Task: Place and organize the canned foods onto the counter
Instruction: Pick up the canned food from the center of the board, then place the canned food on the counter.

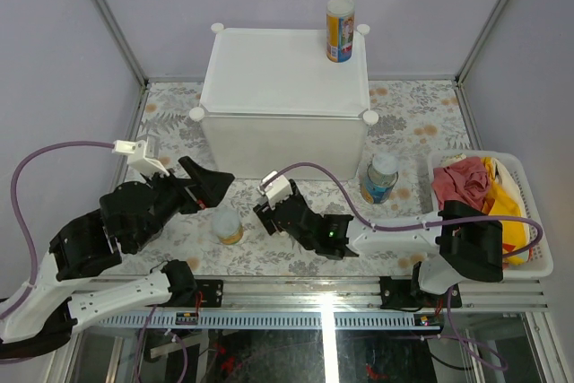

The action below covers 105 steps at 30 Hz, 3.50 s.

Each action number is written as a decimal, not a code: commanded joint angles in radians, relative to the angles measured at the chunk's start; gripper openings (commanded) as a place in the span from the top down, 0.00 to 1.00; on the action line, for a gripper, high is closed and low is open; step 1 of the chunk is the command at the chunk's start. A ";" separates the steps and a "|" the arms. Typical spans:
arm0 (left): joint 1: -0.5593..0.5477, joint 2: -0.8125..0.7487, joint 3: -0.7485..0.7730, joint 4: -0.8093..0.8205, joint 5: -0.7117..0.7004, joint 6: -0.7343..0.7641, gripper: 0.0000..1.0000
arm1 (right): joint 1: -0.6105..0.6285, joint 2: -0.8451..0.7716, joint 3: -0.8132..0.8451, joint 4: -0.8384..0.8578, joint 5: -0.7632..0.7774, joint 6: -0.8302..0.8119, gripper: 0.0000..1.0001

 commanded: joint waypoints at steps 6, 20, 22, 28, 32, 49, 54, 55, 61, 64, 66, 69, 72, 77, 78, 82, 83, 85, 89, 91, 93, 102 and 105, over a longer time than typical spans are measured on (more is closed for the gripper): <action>-0.001 -0.036 -0.036 0.037 -0.038 0.009 0.00 | 0.037 -0.099 0.193 -0.041 0.007 -0.046 1.00; -0.001 -0.063 -0.052 0.070 -0.077 0.012 0.00 | 0.060 -0.154 0.551 -0.346 0.034 -0.075 1.00; -0.001 -0.060 -0.053 0.077 -0.079 0.013 0.00 | 0.060 -0.154 0.613 -0.386 0.044 -0.088 1.00; -0.001 -0.035 -0.046 0.090 -0.066 0.015 0.00 | 0.060 -0.145 0.795 -0.445 0.109 -0.187 1.00; -0.002 -0.031 -0.045 0.100 -0.063 0.019 0.00 | 0.060 -0.142 0.872 -0.418 0.161 -0.297 1.00; -0.002 -0.014 -0.041 0.123 -0.033 0.035 0.00 | -0.251 -0.014 1.229 -0.571 0.125 -0.349 1.00; -0.002 -0.026 -0.038 0.120 -0.034 0.035 0.00 | -0.345 0.040 1.322 -0.626 0.100 -0.329 1.00; -0.001 -0.028 -0.035 0.117 -0.035 0.035 0.00 | -0.361 0.054 1.342 -0.638 0.097 -0.324 1.00; -0.001 -0.044 -0.034 0.101 -0.038 0.029 0.00 | -0.447 0.086 1.373 -0.678 0.077 -0.291 1.00; -0.002 -0.053 -0.036 0.093 -0.042 0.027 0.00 | -0.491 0.097 1.384 -0.703 0.058 -0.263 1.00; -0.001 -0.060 -0.036 0.089 -0.046 0.027 0.00 | -0.515 0.104 1.396 -0.722 0.044 -0.240 1.00; -0.002 -0.061 -0.037 0.088 -0.046 0.029 0.00 | -0.546 0.127 1.435 -0.765 0.025 -0.211 1.00; -0.002 -0.061 -0.036 0.089 -0.048 0.033 0.00 | -0.574 0.169 1.484 -0.810 0.006 -0.182 1.00; -0.001 -0.060 -0.035 0.088 -0.049 0.041 0.00 | -0.619 0.209 1.536 -0.859 -0.021 -0.135 1.00; -0.001 -0.062 -0.035 0.089 -0.050 0.042 0.00 | -0.628 0.215 1.546 -0.868 -0.028 -0.127 1.00; -0.002 -0.066 -0.036 0.085 -0.052 0.043 0.00 | -0.648 0.244 1.591 -0.912 -0.038 -0.103 1.00; -0.002 -0.066 -0.036 0.085 -0.053 0.044 0.00 | -0.652 0.249 1.600 -0.919 -0.040 -0.099 1.00; -0.001 -0.067 -0.037 0.083 -0.054 0.045 0.00 | -0.658 0.257 1.613 -0.932 -0.046 -0.093 1.00; -0.001 -0.066 -0.038 0.084 -0.058 0.050 0.00 | -0.670 0.270 1.629 -0.950 -0.059 -0.083 1.00; -0.001 -0.064 -0.037 0.084 -0.059 0.050 0.00 | -0.674 0.272 1.631 -0.958 -0.059 -0.077 1.00; -0.002 -0.062 -0.037 0.083 -0.058 0.052 0.00 | -0.677 0.270 1.627 -0.962 -0.061 -0.073 1.00; -0.002 -0.059 -0.041 0.088 -0.059 0.056 0.00 | -0.683 0.262 1.587 -0.958 -0.073 -0.064 1.00; -0.002 -0.058 -0.043 0.090 -0.060 0.057 0.00 | -0.685 0.255 1.568 -0.950 -0.080 -0.060 1.00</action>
